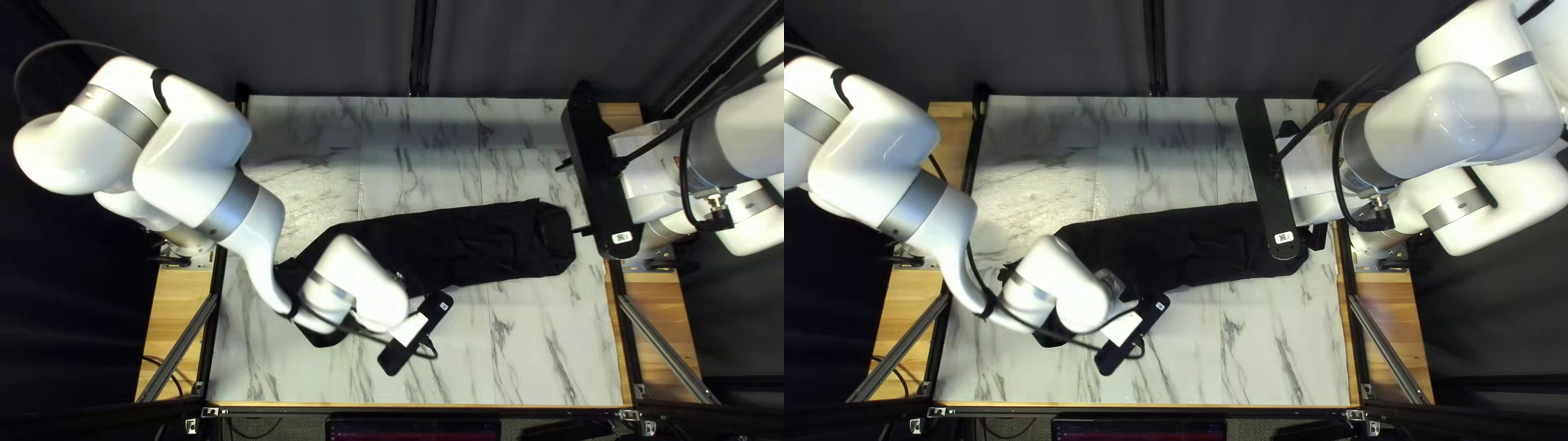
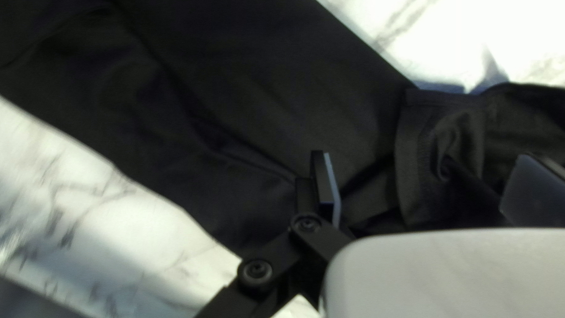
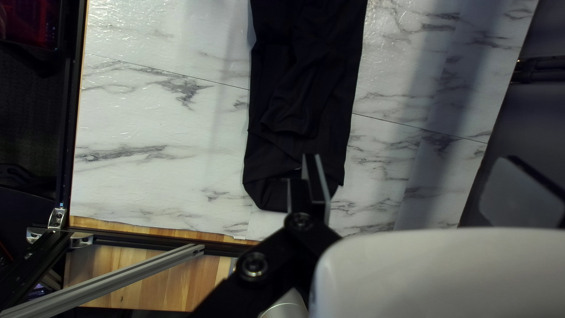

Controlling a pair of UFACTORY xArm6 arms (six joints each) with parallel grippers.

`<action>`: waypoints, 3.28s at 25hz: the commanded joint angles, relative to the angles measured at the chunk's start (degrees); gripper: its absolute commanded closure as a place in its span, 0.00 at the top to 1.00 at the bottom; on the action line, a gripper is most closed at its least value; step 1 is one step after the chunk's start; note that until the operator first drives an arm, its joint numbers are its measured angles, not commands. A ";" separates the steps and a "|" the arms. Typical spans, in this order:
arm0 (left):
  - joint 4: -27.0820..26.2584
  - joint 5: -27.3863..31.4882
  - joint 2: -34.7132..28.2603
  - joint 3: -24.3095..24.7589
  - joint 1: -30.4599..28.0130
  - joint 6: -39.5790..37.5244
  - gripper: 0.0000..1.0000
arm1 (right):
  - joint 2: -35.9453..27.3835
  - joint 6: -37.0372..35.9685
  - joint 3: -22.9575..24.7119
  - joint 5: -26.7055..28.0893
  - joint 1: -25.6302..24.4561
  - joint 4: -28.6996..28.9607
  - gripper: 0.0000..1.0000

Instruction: Fold t-shirt

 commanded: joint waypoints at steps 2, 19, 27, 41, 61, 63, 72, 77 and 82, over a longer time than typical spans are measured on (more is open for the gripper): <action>-4.31 -2.81 -0.59 2.55 0.73 5.27 1.00 | 0.00 0.00 0.00 0.00 0.00 0.00 1.00; -11.29 -1.71 7.74 -2.10 3.11 17.52 0.00 | 0.00 0.00 0.00 0.00 0.00 0.00 1.00; -10.99 1.03 3.43 0.31 0.79 13.75 0.00 | 0.00 0.00 0.00 0.00 0.00 0.00 1.00; -5.91 14.89 0.12 -5.50 -16.14 -24.23 0.00 | 0.00 0.00 0.00 0.00 0.00 0.00 1.00; -5.82 15.19 3.51 -9.17 -19.41 -33.63 1.00 | 0.00 0.00 0.00 0.00 0.00 0.00 1.00; -5.72 14.57 4.25 -9.52 -19.43 -34.19 1.00 | 0.00 0.00 0.00 0.00 0.00 0.00 1.00; -4.17 14.52 8.52 -10.89 -20.80 -35.68 1.00 | 0.00 0.00 0.00 0.00 0.00 0.00 1.00; -2.84 14.04 9.58 -10.31 -22.68 -36.17 1.00 | 0.00 0.00 0.00 0.00 0.00 0.00 1.00; 0.04 14.87 10.99 -10.93 -25.09 -38.32 1.00 | 0.00 0.00 0.00 0.00 0.00 0.00 1.00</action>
